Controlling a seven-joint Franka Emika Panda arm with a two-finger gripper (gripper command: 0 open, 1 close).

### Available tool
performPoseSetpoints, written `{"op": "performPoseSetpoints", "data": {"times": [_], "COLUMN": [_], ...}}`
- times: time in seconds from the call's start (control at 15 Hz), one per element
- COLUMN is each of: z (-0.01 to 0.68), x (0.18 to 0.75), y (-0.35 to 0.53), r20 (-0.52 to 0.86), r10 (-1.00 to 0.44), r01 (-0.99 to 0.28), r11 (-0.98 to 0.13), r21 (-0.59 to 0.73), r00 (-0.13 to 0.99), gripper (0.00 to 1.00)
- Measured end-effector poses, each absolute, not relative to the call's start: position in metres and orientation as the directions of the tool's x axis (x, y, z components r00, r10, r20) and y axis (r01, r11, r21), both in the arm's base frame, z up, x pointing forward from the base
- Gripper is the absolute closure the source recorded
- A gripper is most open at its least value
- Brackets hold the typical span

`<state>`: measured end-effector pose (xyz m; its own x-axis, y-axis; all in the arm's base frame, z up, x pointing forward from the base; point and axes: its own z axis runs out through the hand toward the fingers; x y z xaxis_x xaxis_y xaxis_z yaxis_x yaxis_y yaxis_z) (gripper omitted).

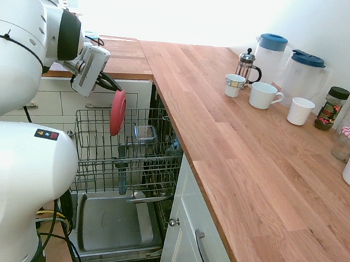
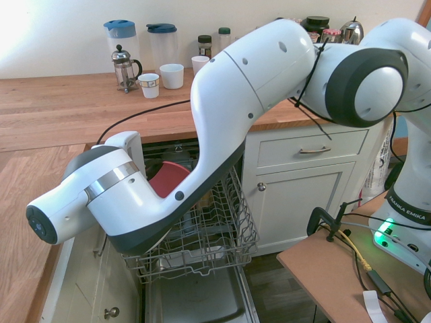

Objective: Put the plate in the dishwasher

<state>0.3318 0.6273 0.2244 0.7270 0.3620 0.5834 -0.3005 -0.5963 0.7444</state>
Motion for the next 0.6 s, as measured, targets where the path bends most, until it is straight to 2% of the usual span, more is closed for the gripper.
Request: {"op": "performPoseSetpoints", "data": {"times": [0.6], "z": [0.163], "x": [0.333], "y": [0.650], "r20": [0.489], "r10": [0.414], "r01": [-0.195], "r11": [-0.576], "r21": [0.794], "r00": [0.768], "gripper": [1.00]}}
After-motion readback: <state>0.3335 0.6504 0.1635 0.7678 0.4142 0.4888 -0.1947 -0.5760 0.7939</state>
